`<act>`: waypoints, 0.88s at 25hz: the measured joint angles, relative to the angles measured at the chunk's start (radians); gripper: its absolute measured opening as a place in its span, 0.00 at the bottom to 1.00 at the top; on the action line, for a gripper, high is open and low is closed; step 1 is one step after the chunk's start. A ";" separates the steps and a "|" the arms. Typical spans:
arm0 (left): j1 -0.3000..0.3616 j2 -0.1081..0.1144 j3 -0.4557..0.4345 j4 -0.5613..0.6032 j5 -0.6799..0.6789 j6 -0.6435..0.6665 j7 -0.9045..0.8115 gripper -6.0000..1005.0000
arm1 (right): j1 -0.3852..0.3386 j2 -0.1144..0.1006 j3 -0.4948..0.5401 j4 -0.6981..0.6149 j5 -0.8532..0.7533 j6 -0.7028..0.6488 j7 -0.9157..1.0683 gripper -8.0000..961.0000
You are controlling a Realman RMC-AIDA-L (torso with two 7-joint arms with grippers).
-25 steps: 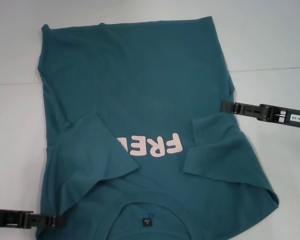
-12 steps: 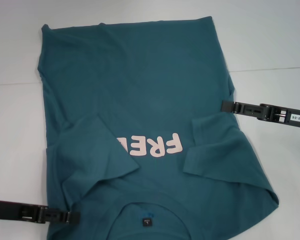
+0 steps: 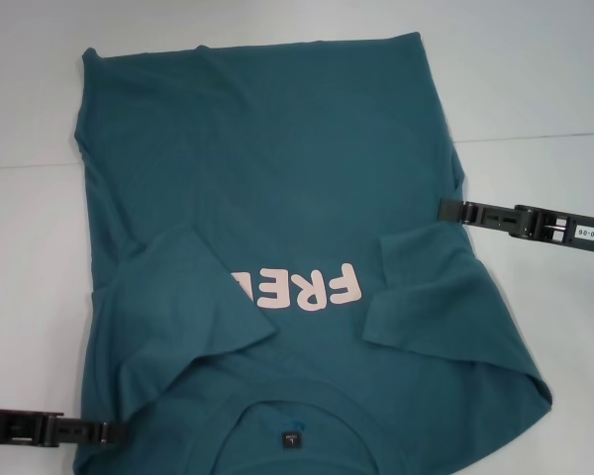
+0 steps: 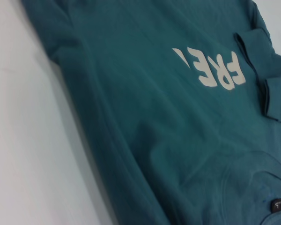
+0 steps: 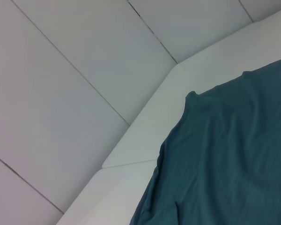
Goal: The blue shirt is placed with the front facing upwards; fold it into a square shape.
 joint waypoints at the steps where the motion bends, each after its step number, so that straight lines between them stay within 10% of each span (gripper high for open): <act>1: 0.001 0.001 -0.006 0.000 0.000 0.002 -0.001 0.88 | 0.000 0.000 0.000 0.000 0.000 0.000 0.000 0.98; 22: -0.004 0.001 0.015 -0.009 0.030 0.006 -0.019 0.88 | 0.000 0.000 0.000 0.000 0.000 0.000 0.002 0.98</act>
